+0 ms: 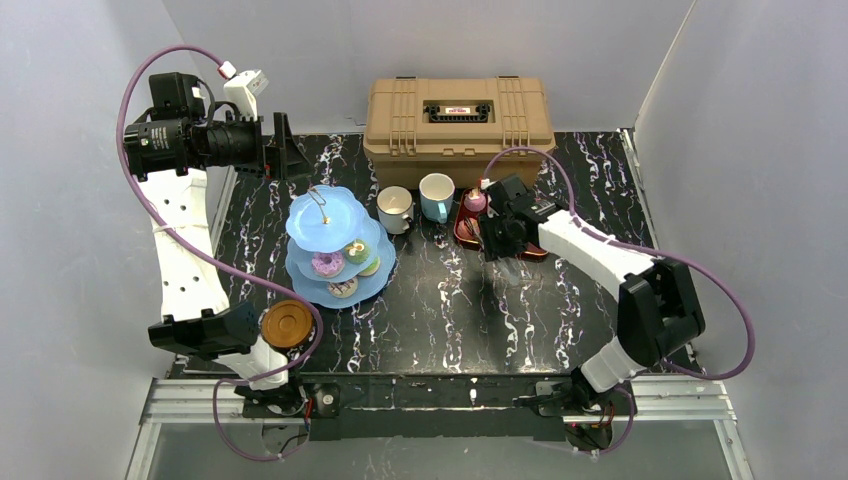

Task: Serve the afternoon tea
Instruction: Adjust the clamp.

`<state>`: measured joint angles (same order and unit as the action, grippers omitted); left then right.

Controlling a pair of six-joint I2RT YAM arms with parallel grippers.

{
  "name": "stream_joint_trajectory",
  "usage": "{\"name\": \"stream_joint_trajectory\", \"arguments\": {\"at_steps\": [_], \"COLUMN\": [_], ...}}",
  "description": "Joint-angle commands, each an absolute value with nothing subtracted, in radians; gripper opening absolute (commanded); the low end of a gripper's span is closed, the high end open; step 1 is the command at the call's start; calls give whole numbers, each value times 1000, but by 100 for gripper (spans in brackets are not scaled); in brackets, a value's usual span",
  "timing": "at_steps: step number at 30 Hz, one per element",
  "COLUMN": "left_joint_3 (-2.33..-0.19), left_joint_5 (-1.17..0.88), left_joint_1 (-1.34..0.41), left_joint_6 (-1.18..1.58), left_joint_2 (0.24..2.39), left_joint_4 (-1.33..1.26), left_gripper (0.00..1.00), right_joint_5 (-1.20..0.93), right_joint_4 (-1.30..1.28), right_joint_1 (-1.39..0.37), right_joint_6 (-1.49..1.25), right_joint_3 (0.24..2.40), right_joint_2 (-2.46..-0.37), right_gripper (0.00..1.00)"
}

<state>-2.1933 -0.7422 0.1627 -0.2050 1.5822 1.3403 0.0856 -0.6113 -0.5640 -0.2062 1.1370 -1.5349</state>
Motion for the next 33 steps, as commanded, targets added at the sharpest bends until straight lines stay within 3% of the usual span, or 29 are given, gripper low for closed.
{"name": "stream_joint_trajectory", "arguments": {"at_steps": [1, 8, 14, 15, 17, 26, 33], "left_joint_3": [-2189, -2182, -2174, -2172, -2167, -2156, -2151], "left_joint_5": [-764, -765, -778, -777, -775, -770, -775], "left_joint_1": [172, 175, 175, 175, 175, 176, 178], "left_joint_6": [-210, -214, -207, -207, -208, -214, -212], "left_joint_2": [1557, 1556, 1556, 1457, 1550, 1548, 1546], "left_joint_4": [1350, 1350, 1346, 1345, 1344, 1343, 1338], "left_gripper": [91, 91, 91, 91, 91, 91, 91], "right_joint_5": [48, 36, 7, 7, 7, 55, 83], "right_joint_4": [-591, -588, -550, -538, -524, -500, -637], "right_joint_1": [-563, -563, -571, -572, -572, -572, -571], "right_joint_6": [-201, -204, -218, -222, -228, -240, -215], "right_joint_3": [1176, 1175, 1120, 1107, 1090, 1061, 1171], "right_joint_2": [-1573, -1595, -1585, -1585, -1591, -1617, -1648], "right_gripper": [43, 48, 61, 61, 62, 61, 59]}}
